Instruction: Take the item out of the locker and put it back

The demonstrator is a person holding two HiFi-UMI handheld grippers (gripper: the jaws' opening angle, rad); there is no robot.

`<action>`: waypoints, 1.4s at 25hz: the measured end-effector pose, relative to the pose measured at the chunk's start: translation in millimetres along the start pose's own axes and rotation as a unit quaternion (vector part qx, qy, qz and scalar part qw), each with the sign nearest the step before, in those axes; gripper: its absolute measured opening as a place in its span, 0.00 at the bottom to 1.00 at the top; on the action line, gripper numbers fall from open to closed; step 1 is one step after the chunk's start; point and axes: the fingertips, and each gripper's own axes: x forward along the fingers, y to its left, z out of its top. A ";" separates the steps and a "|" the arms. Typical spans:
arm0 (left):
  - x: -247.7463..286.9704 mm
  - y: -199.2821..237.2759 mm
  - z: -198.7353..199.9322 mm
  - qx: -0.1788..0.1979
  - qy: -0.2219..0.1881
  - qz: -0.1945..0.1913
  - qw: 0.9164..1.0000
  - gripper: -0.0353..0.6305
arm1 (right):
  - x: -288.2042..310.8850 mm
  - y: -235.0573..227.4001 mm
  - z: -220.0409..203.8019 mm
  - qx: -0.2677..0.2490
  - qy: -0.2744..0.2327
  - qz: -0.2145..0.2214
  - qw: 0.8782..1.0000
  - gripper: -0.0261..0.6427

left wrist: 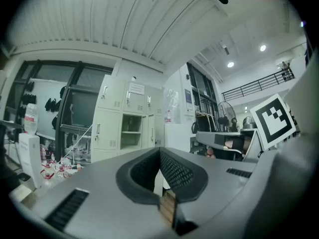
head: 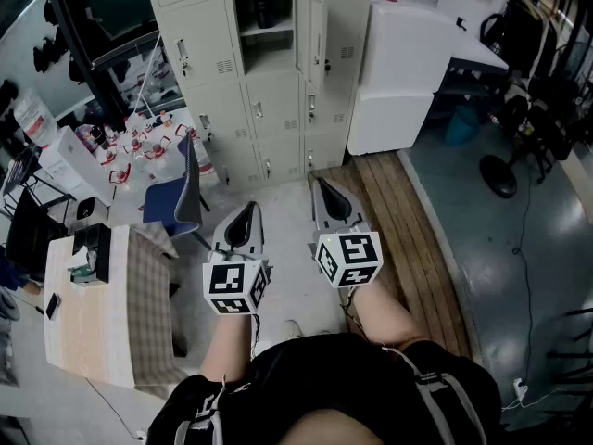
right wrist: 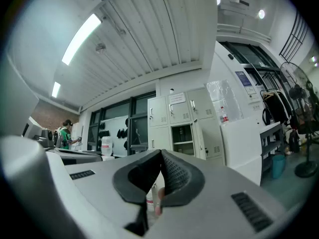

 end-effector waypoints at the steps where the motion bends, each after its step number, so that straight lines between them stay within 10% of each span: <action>1: 1.2 2.0 0.1 0.000 0.000 0.000 1.000 0.07 | 2.4 0.1 -0.5 0.001 0.000 -0.001 1.000 0.06; 35: 128.6 162.4 -13.8 0.008 -0.017 0.004 1.000 0.07 | 202.6 13.8 -37.1 -0.004 -0.010 -0.002 1.000 0.06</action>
